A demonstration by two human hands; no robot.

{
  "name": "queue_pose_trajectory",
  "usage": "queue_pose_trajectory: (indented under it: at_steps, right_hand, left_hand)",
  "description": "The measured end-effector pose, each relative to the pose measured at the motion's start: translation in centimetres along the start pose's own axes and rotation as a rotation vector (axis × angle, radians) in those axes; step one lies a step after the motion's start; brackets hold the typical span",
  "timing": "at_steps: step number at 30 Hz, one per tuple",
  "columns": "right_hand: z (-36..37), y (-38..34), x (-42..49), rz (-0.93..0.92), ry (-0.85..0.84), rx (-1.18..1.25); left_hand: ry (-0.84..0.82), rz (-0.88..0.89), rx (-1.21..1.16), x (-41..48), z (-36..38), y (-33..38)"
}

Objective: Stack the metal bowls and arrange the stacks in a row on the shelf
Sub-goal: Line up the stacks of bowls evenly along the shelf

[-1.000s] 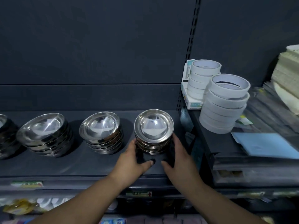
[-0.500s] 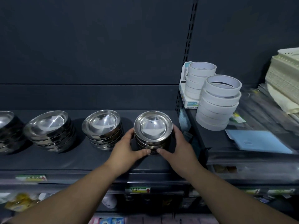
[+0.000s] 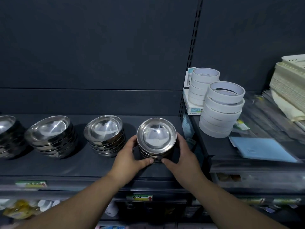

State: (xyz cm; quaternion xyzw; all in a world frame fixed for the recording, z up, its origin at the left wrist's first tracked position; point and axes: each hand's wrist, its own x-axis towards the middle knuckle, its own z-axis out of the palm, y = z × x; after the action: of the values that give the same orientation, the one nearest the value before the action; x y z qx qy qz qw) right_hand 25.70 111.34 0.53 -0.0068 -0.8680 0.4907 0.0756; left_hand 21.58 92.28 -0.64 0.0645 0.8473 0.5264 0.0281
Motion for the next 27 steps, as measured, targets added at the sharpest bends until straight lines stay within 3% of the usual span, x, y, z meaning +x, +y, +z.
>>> queue_pose_trajectory:
  at_steps: [8, 18, 27]
  right_hand:
    - [-0.4, -0.6, 0.3, -0.013, -0.004, 0.066]
    - [-0.6, -0.8, 0.6, 0.039, -0.035, 0.035]
    - [-0.8, -1.2, 0.8, 0.021, 0.0, 0.048]
  left_hand:
    - [-0.055, 0.033, -0.035, 0.0, -1.1, 1.9]
    - [-0.063, 0.087, 0.084, 0.7, -1.5, 2.5]
    - [-0.051, 0.067, 0.016, 1.1, -1.4, 2.6]
